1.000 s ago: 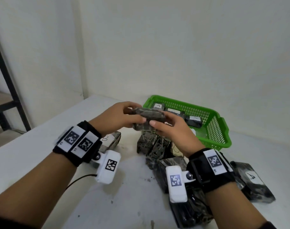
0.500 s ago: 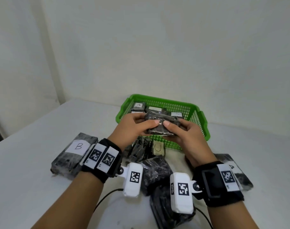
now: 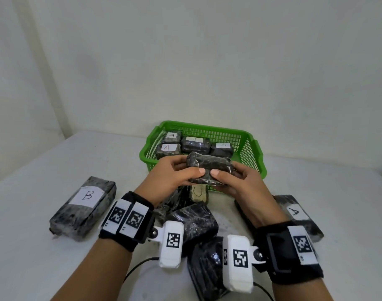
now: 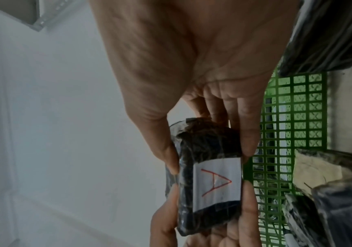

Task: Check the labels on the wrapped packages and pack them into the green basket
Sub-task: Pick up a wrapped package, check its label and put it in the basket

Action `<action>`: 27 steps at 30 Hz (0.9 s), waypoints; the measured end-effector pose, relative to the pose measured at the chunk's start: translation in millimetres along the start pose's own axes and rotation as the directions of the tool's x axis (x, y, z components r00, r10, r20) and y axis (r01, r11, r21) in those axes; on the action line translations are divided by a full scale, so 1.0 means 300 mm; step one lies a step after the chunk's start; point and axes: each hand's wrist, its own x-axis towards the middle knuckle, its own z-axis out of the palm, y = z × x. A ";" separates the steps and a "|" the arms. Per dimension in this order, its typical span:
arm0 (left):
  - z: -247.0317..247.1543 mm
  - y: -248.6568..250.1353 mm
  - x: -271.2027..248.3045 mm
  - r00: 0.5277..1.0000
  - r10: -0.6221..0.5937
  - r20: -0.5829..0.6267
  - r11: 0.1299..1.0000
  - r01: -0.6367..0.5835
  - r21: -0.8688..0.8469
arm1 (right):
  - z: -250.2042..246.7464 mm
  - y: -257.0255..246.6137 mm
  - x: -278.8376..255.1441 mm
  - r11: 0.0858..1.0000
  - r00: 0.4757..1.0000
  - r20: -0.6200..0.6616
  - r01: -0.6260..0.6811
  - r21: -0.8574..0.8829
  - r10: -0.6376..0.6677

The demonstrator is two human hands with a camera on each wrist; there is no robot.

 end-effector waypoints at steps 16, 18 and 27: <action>0.000 -0.007 -0.022 0.999 0.025 0.028 0.999 -0.023 -0.046 | 0.007 -0.012 -0.034 0.999 1.000 0.009 -0.006 -0.048 0.006; 0.003 -0.008 -0.025 0.999 0.012 0.037 0.999 -0.011 -0.049 | 0.006 -0.010 -0.034 0.999 1.000 -0.009 0.012 -0.053 -0.013; -0.010 0.008 -0.033 0.999 0.017 0.030 0.997 -0.015 -0.081 | 0.002 -0.010 -0.043 0.992 0.998 0.065 0.024 -0.126 -0.016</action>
